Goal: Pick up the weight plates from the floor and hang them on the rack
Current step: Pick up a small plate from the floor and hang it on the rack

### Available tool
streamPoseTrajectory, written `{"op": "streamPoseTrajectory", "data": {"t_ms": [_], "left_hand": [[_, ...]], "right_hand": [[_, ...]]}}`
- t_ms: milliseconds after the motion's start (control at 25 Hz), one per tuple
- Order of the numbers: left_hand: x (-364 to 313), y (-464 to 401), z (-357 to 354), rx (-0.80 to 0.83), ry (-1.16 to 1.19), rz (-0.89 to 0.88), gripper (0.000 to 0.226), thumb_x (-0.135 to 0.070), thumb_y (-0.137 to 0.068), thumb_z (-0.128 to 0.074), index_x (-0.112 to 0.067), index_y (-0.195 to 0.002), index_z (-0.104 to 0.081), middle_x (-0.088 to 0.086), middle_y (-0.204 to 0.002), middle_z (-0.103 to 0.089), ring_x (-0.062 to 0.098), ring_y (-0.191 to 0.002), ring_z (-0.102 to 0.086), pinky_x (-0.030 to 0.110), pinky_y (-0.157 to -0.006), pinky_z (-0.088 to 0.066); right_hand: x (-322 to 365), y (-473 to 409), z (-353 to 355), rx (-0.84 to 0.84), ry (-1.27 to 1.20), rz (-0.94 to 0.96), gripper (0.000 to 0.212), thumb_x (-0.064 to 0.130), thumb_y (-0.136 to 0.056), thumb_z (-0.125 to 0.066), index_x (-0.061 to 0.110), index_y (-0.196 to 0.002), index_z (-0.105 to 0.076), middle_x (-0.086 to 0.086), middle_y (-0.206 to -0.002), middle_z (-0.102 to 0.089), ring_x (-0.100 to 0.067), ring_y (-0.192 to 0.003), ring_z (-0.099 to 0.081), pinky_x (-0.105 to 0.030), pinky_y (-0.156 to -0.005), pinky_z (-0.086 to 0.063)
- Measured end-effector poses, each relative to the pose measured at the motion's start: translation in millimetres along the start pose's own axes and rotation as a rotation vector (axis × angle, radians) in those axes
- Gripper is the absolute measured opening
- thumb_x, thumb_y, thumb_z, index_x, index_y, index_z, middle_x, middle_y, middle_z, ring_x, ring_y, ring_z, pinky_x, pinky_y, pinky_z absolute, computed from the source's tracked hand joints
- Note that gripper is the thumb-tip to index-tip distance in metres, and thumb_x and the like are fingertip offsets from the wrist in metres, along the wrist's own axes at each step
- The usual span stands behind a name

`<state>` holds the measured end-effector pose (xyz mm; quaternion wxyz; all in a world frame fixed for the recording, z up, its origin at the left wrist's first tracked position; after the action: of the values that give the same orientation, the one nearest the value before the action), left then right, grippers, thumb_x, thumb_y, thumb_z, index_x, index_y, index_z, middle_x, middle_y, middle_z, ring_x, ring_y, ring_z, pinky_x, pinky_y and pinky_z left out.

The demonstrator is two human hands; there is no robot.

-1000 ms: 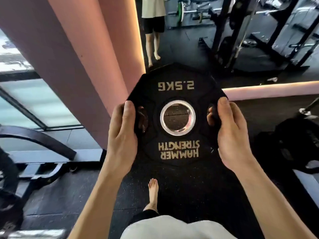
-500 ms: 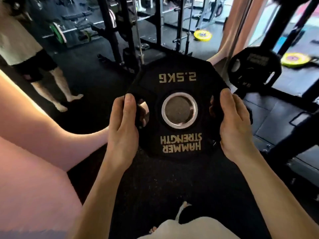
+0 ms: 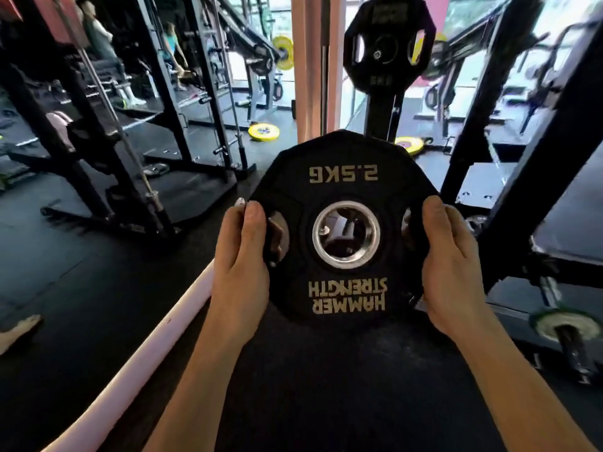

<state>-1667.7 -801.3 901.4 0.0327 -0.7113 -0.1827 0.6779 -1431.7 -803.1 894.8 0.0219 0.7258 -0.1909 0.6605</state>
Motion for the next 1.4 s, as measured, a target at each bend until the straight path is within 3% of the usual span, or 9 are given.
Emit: {"op": "streamPoseTrajectory", "data": {"t_ms": [160, 320, 440, 640, 760, 840, 1080, 1240, 1400], "left_hand": [[-9.4, -83.8, -41.3, 0.052, 0.051, -0.037, 0.027, -0.051, -0.091, -0.046, -0.033, -0.079, -0.062, -0.009, -0.081, -0.058, 0.010, -0.082, -0.055, 0.033, -0.079, -0.045], [-28.2, -167.4, -78.1, 0.098, 0.120, -0.087, 0.026, -0.053, -0.089, -0.048, -0.035, -0.077, -0.063, -0.008, -0.082, -0.060, 0.011, -0.082, -0.056, 0.038, -0.081, -0.046], [-47.8, -228.1, -107.1, 0.151, 0.202, -0.160, 0.027, -0.055, -0.089, -0.051, -0.034, -0.077, -0.064, -0.007, -0.079, -0.061, 0.014, -0.080, -0.056, 0.042, -0.080, -0.047], [-97.8, -316.1, -154.5, 0.202, 0.268, -0.352, 0.034, -0.036, -0.102, -0.042, -0.014, -0.076, -0.048, -0.008, -0.058, -0.046, 0.002, -0.051, -0.042, 0.012, -0.047, -0.035], [-131.3, -365.4, -181.1, 0.257, 0.347, -0.433, 0.033, -0.039, -0.100, -0.044, -0.019, -0.075, -0.052, -0.006, -0.060, -0.048, 0.006, -0.054, -0.042, 0.017, -0.049, -0.037], [-154.3, -396.9, -197.1, 0.263, 0.382, -0.473, 0.035, -0.041, -0.099, -0.046, -0.023, -0.070, -0.051, -0.008, -0.058, -0.048, 0.009, -0.055, -0.041, 0.023, -0.050, -0.033], [-222.6, -465.6, -232.7, 0.212, 0.440, -0.649, 0.036, -0.046, -0.100, -0.046, -0.024, -0.073, -0.054, -0.008, -0.057, -0.049, 0.008, -0.051, -0.041, 0.025, -0.051, -0.032], [-257.7, -504.8, -251.5, 0.184, 0.455, -0.727, 0.037, -0.046, -0.101, -0.044, -0.023, -0.073, -0.051, -0.006, -0.060, -0.049, 0.007, -0.051, -0.043, 0.026, -0.053, -0.033], [-277.7, -538.7, -267.8, 0.162, 0.400, -0.771, 0.036, -0.047, -0.102, -0.040, -0.021, -0.080, -0.052, -0.011, -0.055, -0.052, 0.006, -0.051, -0.047, 0.023, -0.052, -0.039]], "right_hand": [[20.8, -70.5, -0.7, -0.091, 0.020, 0.045, 0.049, 0.073, -0.082, -0.053, 0.025, -0.089, -0.062, 0.001, -0.084, -0.064, -0.021, -0.083, -0.063, -0.055, -0.087, -0.053], [49.2, -142.1, -8.0, -0.137, -0.028, 0.163, 0.042, 0.060, -0.090, -0.050, 0.019, -0.089, -0.059, -0.003, -0.085, -0.059, -0.021, -0.079, -0.058, -0.050, -0.079, -0.052], [76.1, -196.4, -14.4, -0.194, -0.018, 0.283, 0.035, 0.057, -0.092, -0.051, 0.025, -0.082, -0.060, -0.002, -0.081, -0.058, -0.020, -0.077, -0.056, -0.046, -0.075, -0.048], [128.5, -285.0, -26.3, -0.238, -0.020, 0.436, 0.055, 0.069, -0.081, -0.057, 0.014, -0.087, -0.060, -0.006, -0.086, -0.061, -0.026, -0.080, -0.058, -0.062, -0.081, -0.051], [166.0, -326.8, -26.0, -0.290, -0.017, 0.547, 0.035, 0.058, -0.092, -0.052, 0.029, -0.076, -0.065, 0.005, -0.075, -0.062, -0.017, -0.073, -0.059, -0.051, -0.076, -0.051], [194.0, -355.2, -25.4, -0.312, -0.009, 0.601, 0.034, 0.050, -0.097, -0.048, 0.027, -0.078, -0.063, 0.009, -0.067, -0.059, -0.015, -0.067, -0.056, -0.043, -0.071, -0.046], [277.7, -423.0, -34.3, -0.291, 0.081, 0.768, 0.036, 0.052, -0.098, -0.045, 0.021, -0.084, -0.058, 0.008, -0.064, -0.057, -0.017, -0.067, -0.052, -0.040, -0.063, -0.047], [319.6, -465.2, -42.0, -0.286, 0.145, 0.864, 0.050, 0.060, -0.095, -0.045, 0.012, -0.097, -0.059, -0.016, -0.090, -0.067, -0.036, -0.086, -0.067, -0.064, -0.082, -0.053], [342.2, -503.0, -46.8, -0.303, 0.161, 0.891, 0.051, 0.058, -0.097, -0.043, 0.010, -0.100, -0.059, -0.019, -0.100, -0.068, -0.034, -0.092, -0.068, -0.059, -0.086, -0.054]]}}
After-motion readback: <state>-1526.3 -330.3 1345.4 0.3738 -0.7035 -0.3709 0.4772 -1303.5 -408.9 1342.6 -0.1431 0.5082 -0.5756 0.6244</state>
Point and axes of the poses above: each hand's wrist, its own y-axis away from the middle knuckle, its own z-axis out of the back of the hand, x = y × z, the point moved 7 cm from there along -y, towards the middle knuckle
